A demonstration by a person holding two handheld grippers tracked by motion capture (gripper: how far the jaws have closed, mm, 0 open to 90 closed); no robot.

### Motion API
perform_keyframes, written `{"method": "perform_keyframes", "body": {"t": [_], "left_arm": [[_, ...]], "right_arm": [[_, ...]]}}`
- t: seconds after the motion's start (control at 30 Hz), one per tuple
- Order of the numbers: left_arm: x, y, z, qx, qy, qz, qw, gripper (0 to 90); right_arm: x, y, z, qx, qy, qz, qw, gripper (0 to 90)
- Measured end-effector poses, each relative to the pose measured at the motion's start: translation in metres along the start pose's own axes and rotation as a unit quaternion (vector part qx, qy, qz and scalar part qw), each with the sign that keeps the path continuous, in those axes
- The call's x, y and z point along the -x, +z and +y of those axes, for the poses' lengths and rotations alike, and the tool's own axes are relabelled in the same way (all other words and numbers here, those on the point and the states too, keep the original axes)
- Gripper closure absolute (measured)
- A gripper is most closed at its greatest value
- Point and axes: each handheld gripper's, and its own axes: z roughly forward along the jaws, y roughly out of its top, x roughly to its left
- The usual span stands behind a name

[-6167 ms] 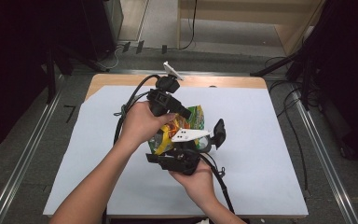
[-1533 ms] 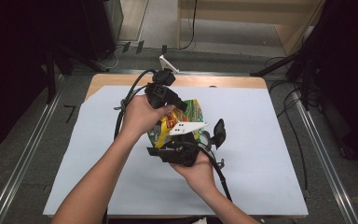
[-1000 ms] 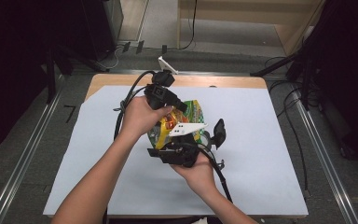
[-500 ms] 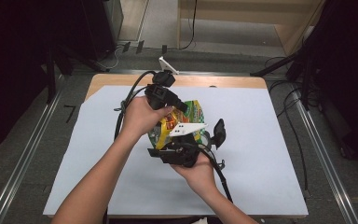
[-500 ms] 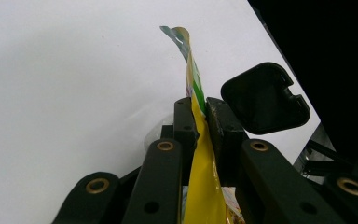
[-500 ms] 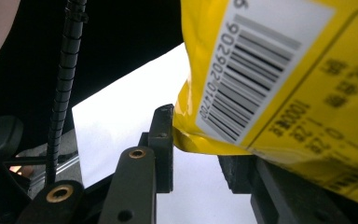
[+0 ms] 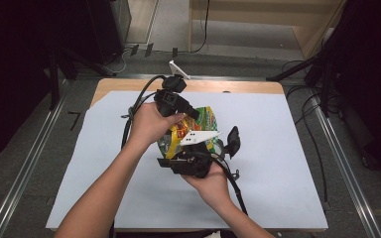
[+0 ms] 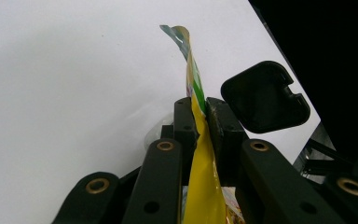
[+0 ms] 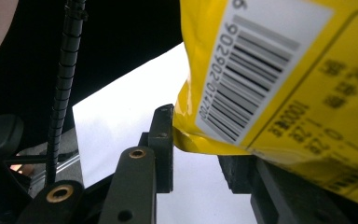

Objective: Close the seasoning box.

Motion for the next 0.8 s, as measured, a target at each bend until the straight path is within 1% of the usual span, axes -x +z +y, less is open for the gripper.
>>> {"method": "perform_keyframes", "body": {"t": [0.43, 0.57, 0.8], "left_arm": [[-0.0005, 0.0007, 0.0003, -0.001, 0.0, -0.003, 1.0, 83.1], [-0.0017, 0.0017, 0.0003, 0.0, -0.004, -0.006, 1.0, 83.1], [-0.002, 0.0019, -0.0005, 0.0, -0.004, -0.007, 1.0, 83.1]], "right_arm": [[-0.0001, -0.0005, 0.0, -0.001, 0.002, 0.0, 1.0, 70.0], [0.0, -0.0008, 0.0002, -0.001, 0.002, -0.001, 1.0, 70.0], [-0.0002, -0.0005, -0.0002, -0.002, 0.003, -0.001, 1.0, 70.0]]}}
